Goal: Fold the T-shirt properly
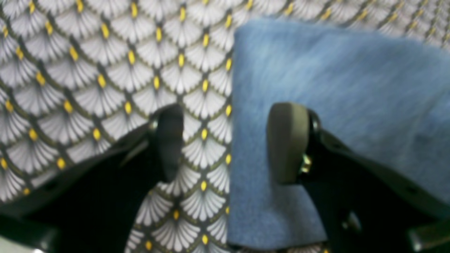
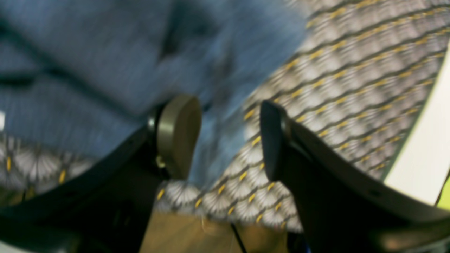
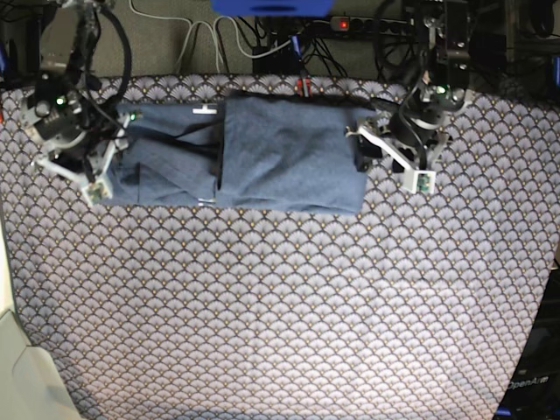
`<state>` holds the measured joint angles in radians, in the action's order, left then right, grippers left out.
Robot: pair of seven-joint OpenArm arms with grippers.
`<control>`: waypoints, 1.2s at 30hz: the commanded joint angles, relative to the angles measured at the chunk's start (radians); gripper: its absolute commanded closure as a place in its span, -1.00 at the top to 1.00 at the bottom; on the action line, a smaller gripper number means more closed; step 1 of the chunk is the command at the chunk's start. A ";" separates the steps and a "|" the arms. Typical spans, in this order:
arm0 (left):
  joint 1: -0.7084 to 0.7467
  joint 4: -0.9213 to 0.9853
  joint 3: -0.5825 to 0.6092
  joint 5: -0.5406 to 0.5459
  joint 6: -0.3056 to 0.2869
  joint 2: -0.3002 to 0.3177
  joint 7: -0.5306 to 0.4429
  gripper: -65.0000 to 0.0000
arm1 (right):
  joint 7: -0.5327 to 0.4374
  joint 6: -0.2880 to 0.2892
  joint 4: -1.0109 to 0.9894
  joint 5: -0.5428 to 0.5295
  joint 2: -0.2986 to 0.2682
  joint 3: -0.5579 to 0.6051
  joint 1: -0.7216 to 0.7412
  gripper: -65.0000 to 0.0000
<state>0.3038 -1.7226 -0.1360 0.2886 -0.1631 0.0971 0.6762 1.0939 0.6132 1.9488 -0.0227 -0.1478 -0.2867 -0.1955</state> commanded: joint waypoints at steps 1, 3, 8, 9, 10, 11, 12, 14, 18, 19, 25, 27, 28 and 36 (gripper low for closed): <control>-0.007 -0.009 0.000 0.010 -0.010 0.000 -0.022 0.17 | -0.010 0.001 0.016 0.000 -0.006 -0.030 0.017 -0.02; -0.008 0.008 0.002 0.010 -0.010 -0.003 -0.023 0.17 | -0.010 0.001 0.010 -0.021 -0.002 -0.067 0.031 -0.01; -0.016 0.008 0.002 0.010 -0.010 -0.007 -0.023 0.17 | -0.010 0.001 -0.022 -0.136 -0.008 -0.124 0.044 -0.01; -0.019 0.005 0.002 0.010 -0.010 -0.007 -0.020 0.17 | -0.010 0.001 -0.042 -0.151 -0.008 -0.125 0.044 -0.01; -0.019 0.002 0.002 0.010 -0.010 -0.007 -0.017 0.17 | -0.010 0.001 -0.064 -0.170 -0.008 -0.125 0.044 -0.01; -0.019 0.000 0.002 0.010 -0.010 -0.004 -0.017 0.17 | -0.010 0.001 -0.084 -0.182 -0.008 -0.125 0.044 -0.01; -0.019 0.000 0.000 0.010 -0.010 -0.003 -0.017 0.17 | -0.010 0.001 -0.105 -0.196 -0.008 -0.125 0.046 -0.01; -0.019 0.000 -0.003 0.010 -0.010 -0.001 -0.017 0.17 | -0.016 0.001 -0.144 -0.216 -0.008 -0.125 0.054 -0.01; -0.015 0.000 -0.003 0.010 -0.010 -0.001 -0.016 0.17 | -0.018 0.001 -0.217 -0.219 -0.017 -0.125 0.080 -0.01; -0.013 0.000 -0.003 0.010 -0.010 -0.001 -0.016 0.17 | -0.018 0.001 -0.234 -0.219 -0.025 -0.125 0.089 -0.01; -0.012 -0.001 -0.003 0.010 -0.010 -0.001 -0.016 0.17 | -0.019 0.001 -0.340 -0.219 -0.049 -0.127 0.136 -0.01; -0.012 -0.001 -0.003 0.010 -0.010 -0.001 -0.014 0.17 | -0.022 0.001 -0.352 -0.219 -0.054 -0.127 0.136 -0.01; -0.012 -0.001 -0.003 0.010 -0.010 -0.001 -0.014 0.17 | -0.031 0.001 -0.354 -0.219 -0.054 -0.127 0.138 -0.01; -0.012 -0.001 -0.003 0.010 -0.010 -0.001 -0.014 0.17 | -0.088 0.001 -0.447 -0.219 -0.074 -0.127 0.141 -0.01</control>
<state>0.2989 -1.7035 -0.1360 0.2893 -0.1658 0.0914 0.6777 0.9947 0.6132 1.4971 -0.2604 -0.2104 -0.4103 -0.0620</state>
